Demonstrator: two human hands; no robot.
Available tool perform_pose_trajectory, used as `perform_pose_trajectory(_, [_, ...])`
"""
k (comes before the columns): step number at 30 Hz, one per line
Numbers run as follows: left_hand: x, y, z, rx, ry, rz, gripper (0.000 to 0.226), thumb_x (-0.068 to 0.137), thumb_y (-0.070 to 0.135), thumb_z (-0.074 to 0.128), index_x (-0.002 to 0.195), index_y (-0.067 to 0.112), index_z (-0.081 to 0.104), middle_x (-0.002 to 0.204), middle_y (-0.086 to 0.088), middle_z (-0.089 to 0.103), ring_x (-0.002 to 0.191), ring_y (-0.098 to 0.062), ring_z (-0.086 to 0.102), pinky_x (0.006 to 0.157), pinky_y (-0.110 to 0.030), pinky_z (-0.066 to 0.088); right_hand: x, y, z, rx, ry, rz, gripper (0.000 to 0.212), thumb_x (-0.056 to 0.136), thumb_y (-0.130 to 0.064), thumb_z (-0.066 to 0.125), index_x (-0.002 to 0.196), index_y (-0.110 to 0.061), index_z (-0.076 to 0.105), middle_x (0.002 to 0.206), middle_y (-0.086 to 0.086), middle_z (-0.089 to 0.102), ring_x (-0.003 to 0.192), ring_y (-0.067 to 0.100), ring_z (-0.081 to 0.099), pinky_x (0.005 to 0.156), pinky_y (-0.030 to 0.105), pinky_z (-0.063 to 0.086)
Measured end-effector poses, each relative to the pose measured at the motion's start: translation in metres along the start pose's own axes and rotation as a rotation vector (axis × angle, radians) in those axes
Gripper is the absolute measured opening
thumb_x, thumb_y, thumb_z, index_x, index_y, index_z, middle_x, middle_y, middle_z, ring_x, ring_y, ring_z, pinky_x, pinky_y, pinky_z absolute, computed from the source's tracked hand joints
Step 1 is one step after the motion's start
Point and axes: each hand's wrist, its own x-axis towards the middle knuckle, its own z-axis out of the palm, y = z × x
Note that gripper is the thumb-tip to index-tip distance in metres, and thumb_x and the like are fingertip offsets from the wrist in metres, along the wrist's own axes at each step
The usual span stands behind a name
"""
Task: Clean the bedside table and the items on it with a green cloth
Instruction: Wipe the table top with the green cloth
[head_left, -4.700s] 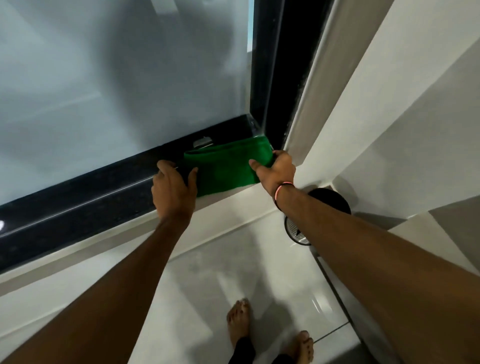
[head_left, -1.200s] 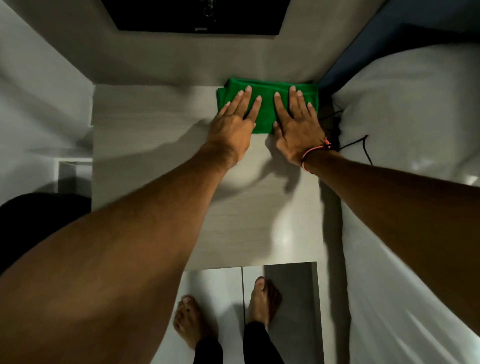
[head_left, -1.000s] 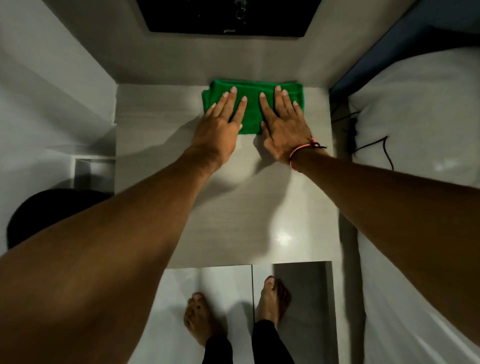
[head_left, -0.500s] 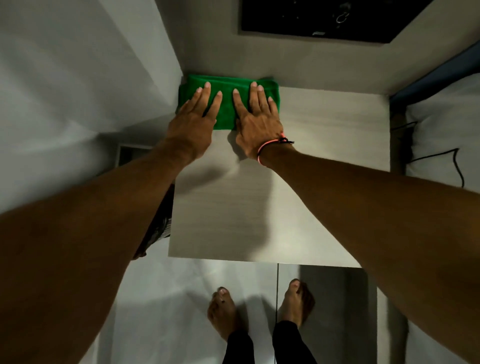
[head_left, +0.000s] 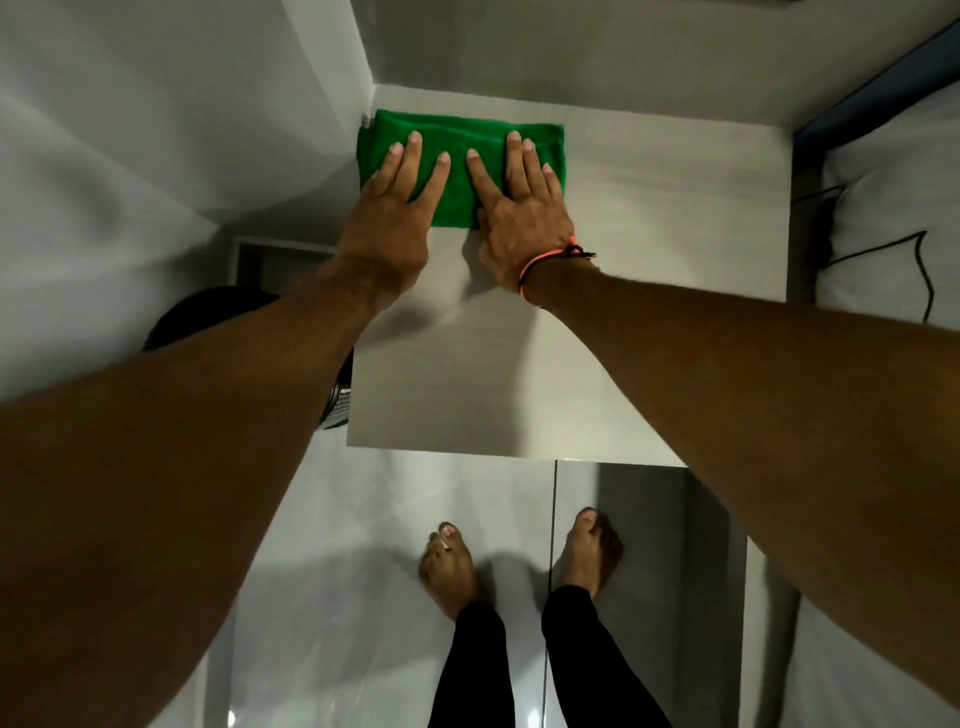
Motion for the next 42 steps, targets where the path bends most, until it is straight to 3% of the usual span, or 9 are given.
perform_pose_trajectory(10, [-0.096,0.018,0.02,-0.017,-0.045,-0.06,0.065,0.099,0.01,0.033,0.158,0.018,0.006,0.165,-0.015,-0.005,0.153,-0.03,-0.002,0.124,-0.041,0.007,-0.09,-0.029,0.033,0.07,0.019,-0.02,0.062,0.102,-0.028,0.03,0.157,-0.027,0.002,0.163,0.017,-0.01,0.152,0.031,-0.008,0.123,0.043,0.0])
perform_pose_trajectory(15, [-0.166,0.037,0.031,-0.046,-0.013,-0.03,0.069,0.094,0.011,0.039,0.157,0.01,0.011,0.163,-0.022,0.002,0.152,-0.036,0.002,0.124,-0.047,0.01,-0.149,-0.047,0.057,0.097,0.03,-0.023,0.061,0.104,-0.027,0.03,0.157,-0.027,0.0,0.163,0.017,-0.011,0.151,0.03,-0.011,0.124,0.044,0.0])
perform_pose_trajectory(22, [-0.239,0.062,0.046,-0.058,0.005,-0.046,0.08,0.087,-0.014,0.05,0.156,0.01,0.019,0.163,-0.02,0.011,0.152,-0.036,0.008,0.122,-0.05,0.018,-0.226,-0.063,0.083,0.182,0.069,-0.011,0.073,0.096,-0.011,0.044,0.157,-0.025,0.006,0.164,0.015,-0.007,0.151,0.029,-0.01,0.124,0.042,-0.004])
perform_pose_trajectory(27, [-0.234,0.081,0.042,-0.011,-0.028,-0.034,0.071,0.09,-0.006,0.048,0.155,0.008,0.022,0.161,-0.022,0.017,0.15,-0.038,0.015,0.12,-0.049,0.019,-0.235,-0.028,0.079,0.164,0.094,-0.065,0.068,0.097,-0.01,0.039,0.157,-0.028,0.013,0.165,0.01,0.002,0.153,0.025,-0.001,0.124,0.04,0.004])
perform_pose_trajectory(30, [-0.223,0.103,0.042,-0.014,-0.011,0.029,0.06,0.096,0.0,0.023,0.155,0.009,0.021,0.162,-0.021,0.015,0.151,-0.036,0.012,0.122,-0.047,0.019,-0.242,-0.002,0.077,0.161,0.087,-0.009,0.07,0.096,-0.009,0.042,0.157,-0.028,0.012,0.165,0.009,0.002,0.153,0.024,0.0,0.124,0.04,0.006])
perform_pose_trajectory(33, [-0.209,0.134,0.047,-0.061,-0.028,0.044,0.063,0.094,0.007,0.005,0.157,0.013,0.014,0.164,-0.018,0.005,0.152,-0.033,0.002,0.124,-0.045,0.012,-0.25,0.028,0.076,0.122,0.089,0.052,0.075,0.095,-0.009,0.045,0.157,-0.029,0.008,0.165,0.009,0.001,0.152,0.024,-0.001,0.124,0.038,0.005])
perform_pose_trajectory(39, [-0.178,0.175,0.053,-0.082,-0.082,0.021,0.063,0.095,0.015,0.007,0.158,0.016,0.002,0.165,-0.014,-0.006,0.152,-0.031,-0.008,0.125,-0.044,0.004,-0.249,0.075,0.069,0.081,0.049,0.106,0.083,0.093,-0.011,0.048,0.156,-0.031,-0.002,0.165,0.008,-0.007,0.151,0.021,-0.009,0.122,0.037,0.0])
perform_pose_trajectory(42, [-0.153,0.172,0.051,-0.059,-0.059,0.025,0.06,0.099,0.015,0.019,0.158,0.017,0.004,0.165,-0.014,-0.004,0.152,-0.031,-0.005,0.125,-0.044,0.004,-0.226,0.082,0.062,0.082,0.049,0.102,0.083,0.094,-0.018,0.049,0.156,-0.029,-0.004,0.164,0.009,-0.012,0.151,0.024,-0.011,0.124,0.039,-0.001])
